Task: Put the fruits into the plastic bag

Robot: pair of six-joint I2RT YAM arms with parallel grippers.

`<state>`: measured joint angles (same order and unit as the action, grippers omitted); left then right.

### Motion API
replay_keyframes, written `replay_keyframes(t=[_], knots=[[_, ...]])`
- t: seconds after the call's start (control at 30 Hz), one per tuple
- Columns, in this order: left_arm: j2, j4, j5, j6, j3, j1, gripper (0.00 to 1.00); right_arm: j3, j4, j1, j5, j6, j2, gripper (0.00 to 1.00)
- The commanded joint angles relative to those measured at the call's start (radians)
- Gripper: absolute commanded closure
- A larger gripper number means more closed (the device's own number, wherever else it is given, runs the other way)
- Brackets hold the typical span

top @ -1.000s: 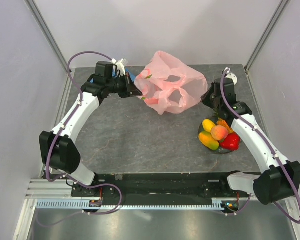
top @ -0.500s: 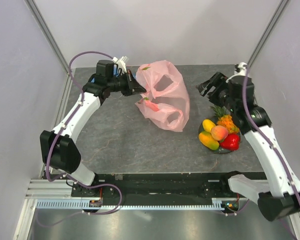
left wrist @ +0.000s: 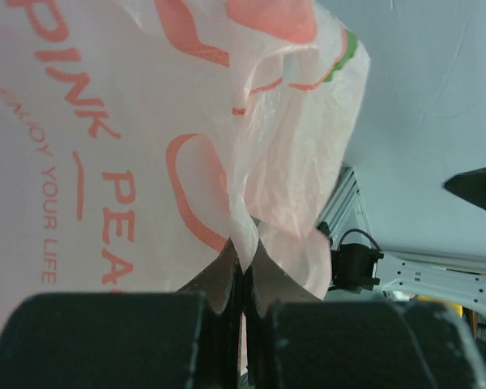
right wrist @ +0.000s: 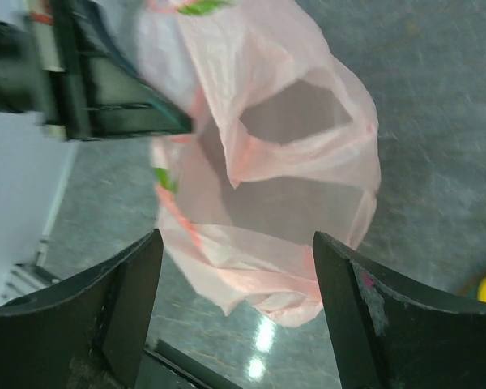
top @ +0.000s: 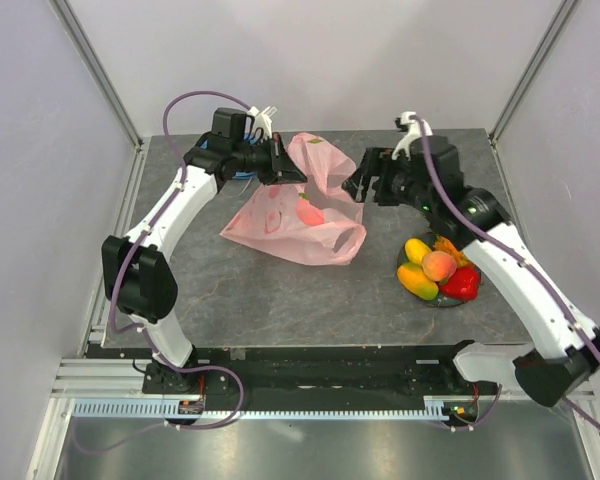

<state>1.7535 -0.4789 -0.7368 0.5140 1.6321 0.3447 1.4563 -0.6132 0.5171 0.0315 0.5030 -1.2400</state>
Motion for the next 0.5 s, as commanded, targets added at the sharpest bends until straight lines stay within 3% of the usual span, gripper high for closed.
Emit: replay_keyframes(t=[0.0,0.13,0.33,0.47], knots=[[-0.011,-0.078,-0.030,-0.089,0.052,0.008,0.98,0.044,-0.164,0.021,-0.276,-0.009,-0.052,0.18],[-0.008,-0.110,-0.052,-0.115,0.035,0.008,0.99,-0.042,-0.239,-0.001,-0.436,0.066,0.007,0.17],[-0.003,-0.125,-0.036,-0.131,0.012,0.008,0.99,-0.097,-0.423,-0.152,-0.452,0.150,0.071,0.17],[-0.003,-0.130,-0.032,-0.129,0.009,0.008,0.98,-0.114,-0.540,-0.181,-0.486,0.207,0.085,0.14]])
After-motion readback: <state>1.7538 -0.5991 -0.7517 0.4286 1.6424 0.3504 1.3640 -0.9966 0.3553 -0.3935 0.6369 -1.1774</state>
